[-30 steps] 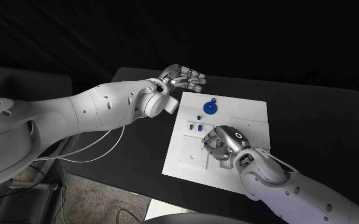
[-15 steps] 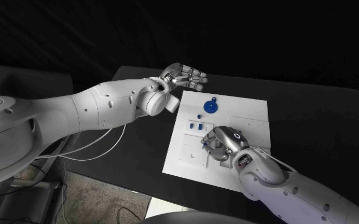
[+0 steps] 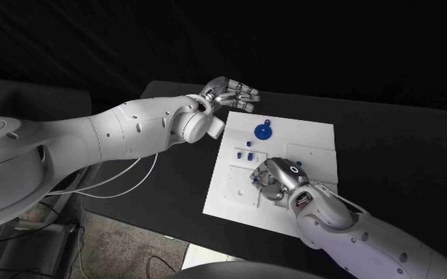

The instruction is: Assemble the parts on the task board

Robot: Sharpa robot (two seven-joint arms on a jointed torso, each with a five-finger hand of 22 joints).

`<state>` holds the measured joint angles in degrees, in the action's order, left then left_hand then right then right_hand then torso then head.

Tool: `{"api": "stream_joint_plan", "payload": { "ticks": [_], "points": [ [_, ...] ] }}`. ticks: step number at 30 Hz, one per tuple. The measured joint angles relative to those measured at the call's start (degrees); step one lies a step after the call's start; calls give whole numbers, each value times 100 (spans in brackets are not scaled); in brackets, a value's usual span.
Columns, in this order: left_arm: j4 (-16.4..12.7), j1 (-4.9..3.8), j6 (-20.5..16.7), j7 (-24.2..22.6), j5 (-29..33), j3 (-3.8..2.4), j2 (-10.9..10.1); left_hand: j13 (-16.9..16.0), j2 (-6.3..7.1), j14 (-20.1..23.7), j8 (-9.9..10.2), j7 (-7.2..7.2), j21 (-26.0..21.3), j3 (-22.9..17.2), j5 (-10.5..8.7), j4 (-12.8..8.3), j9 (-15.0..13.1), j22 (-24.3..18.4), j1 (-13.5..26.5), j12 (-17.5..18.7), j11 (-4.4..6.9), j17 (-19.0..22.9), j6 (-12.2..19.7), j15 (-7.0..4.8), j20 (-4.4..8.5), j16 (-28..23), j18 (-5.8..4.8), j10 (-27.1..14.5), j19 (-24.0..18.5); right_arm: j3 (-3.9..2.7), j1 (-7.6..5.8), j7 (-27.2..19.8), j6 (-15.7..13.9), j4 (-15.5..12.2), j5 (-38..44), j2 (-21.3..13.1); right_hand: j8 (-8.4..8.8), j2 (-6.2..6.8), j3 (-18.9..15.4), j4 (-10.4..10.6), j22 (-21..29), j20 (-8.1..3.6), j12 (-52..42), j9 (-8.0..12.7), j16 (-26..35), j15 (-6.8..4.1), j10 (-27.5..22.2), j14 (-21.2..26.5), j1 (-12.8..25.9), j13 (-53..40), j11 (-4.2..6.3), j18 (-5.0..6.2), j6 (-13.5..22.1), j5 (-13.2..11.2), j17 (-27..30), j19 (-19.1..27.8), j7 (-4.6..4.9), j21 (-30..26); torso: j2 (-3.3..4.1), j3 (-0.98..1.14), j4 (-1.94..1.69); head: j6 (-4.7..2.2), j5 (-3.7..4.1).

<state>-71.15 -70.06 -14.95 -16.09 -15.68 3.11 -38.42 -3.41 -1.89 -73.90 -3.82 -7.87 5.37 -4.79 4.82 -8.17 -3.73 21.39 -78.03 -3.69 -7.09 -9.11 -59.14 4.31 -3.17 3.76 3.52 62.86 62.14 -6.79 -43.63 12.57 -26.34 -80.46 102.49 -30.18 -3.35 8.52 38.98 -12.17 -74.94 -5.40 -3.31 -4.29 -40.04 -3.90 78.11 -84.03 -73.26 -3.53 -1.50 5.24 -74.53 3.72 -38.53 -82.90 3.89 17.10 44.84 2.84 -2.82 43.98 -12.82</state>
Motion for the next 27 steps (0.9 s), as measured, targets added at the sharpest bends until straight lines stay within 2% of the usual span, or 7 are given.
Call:
{"api": "stream_joint_plan", "payload": {
  "ticks": [27],
  "points": [
    [-4, -1, 6, 10, 1, 0, 3, 0, 0, 21, 0, 0, 0, -3, 0, 38, 0, -60, 0, 0, 0, 0, 0, 21, 0, 0, 0, 0, 0, 42, 0, 95, -122, 126, 75, 113, 4, 1, 0, 0, 2, 1, 1, 8, -12, 2, -9, -1, 1, -8, 9, -1, 1, -40, 18, 0, -1, 0, -1, -1, -2, 35, -14]
  ]
}}
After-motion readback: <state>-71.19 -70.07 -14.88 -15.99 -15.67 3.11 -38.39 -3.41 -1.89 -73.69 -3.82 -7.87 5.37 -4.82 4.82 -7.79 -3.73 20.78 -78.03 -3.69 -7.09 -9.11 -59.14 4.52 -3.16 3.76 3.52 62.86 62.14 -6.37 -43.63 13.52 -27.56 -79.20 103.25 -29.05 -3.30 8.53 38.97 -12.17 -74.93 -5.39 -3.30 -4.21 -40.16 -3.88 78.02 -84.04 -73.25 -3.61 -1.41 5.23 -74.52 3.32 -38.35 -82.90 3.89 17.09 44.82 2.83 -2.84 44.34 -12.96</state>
